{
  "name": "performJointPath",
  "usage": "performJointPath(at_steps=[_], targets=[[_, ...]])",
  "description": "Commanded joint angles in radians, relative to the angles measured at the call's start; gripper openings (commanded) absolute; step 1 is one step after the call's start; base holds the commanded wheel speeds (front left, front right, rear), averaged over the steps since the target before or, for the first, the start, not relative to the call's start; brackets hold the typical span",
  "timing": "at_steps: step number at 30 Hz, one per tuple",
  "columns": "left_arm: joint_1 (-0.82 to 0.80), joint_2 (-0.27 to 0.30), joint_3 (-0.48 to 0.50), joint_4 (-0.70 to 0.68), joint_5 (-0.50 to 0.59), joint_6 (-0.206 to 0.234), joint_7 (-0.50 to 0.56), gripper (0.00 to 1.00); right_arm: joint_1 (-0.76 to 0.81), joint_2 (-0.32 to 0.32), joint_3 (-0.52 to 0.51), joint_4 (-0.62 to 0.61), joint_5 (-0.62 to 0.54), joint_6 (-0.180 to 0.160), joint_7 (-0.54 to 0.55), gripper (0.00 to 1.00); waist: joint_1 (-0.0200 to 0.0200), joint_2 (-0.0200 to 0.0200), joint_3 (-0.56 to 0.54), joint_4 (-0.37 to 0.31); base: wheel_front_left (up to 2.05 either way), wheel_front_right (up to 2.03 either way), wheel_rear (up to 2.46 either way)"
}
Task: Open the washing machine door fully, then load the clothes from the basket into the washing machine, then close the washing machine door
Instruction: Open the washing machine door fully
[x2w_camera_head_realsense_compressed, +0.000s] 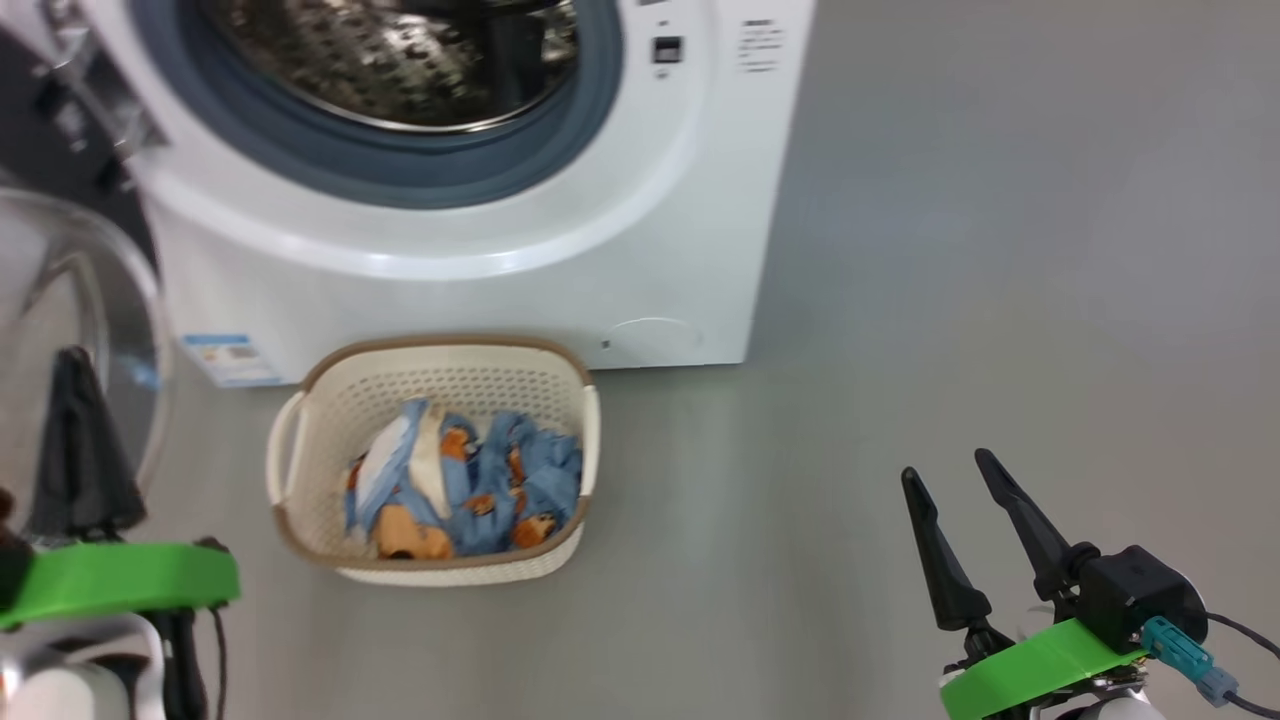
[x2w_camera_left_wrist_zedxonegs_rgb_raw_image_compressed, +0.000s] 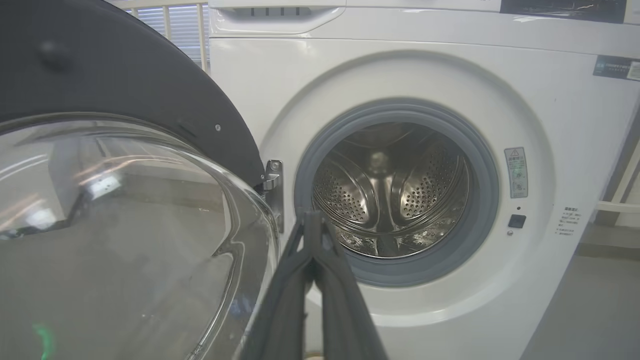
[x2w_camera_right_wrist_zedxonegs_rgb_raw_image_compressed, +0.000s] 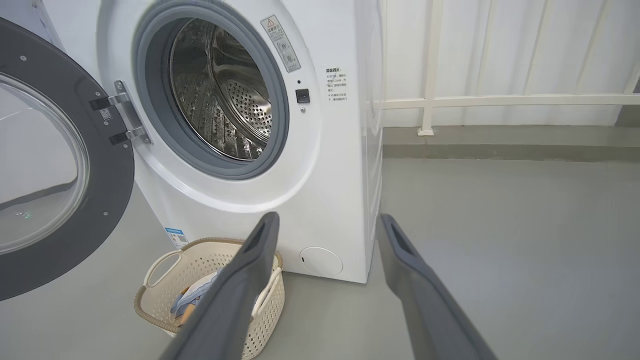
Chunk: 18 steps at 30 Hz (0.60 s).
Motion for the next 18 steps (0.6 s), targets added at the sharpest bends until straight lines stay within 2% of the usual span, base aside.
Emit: performJointPath(at_steps=[1, 7, 12, 15, 18], targets=[[0.002, 0.022, 0.026, -0.028, 0.01, -0.004, 0.006, 0.0, 0.003, 0.006, 0.019, -0.028, 0.007, 0.002, -0.012, 1.0, 0.0, 0.0, -0.017, -0.07, 0.0, 0.0, 0.0], [0.056, 0.007, -0.008, -0.014, 0.017, -0.009, 0.007, 0.0, 0.018, 0.018, 0.019, -0.043, 0.013, 0.002, -0.012, 1.0, 0.0, 0.0, -0.038, -0.139, 0.0, 0.0, 0.0], [0.109, -0.009, -0.036, 0.001, 0.022, -0.009, 0.006, 0.02, 0.034, 0.023, 0.019, -0.052, 0.014, 0.002, -0.012, 1.0, 0.0, 0.0, -0.063, -0.164, 0.0, 0.0, 0.0], [0.135, -0.016, -0.044, 0.009, 0.024, -0.006, -0.001, 0.09, 0.043, 0.025, 0.015, -0.056, 0.014, 0.002, -0.012, 1.0, 0.0, 0.0, -0.075, -0.168, 0.0, 0.0, 0.0], [0.162, -0.02, -0.048, 0.017, 0.025, -0.002, -0.008, 0.33, 0.052, 0.027, 0.012, -0.056, 0.014, 0.002, -0.012, 1.0, 0.0, 0.0, -0.089, -0.165, 0.0, 0.0, 0.0]])
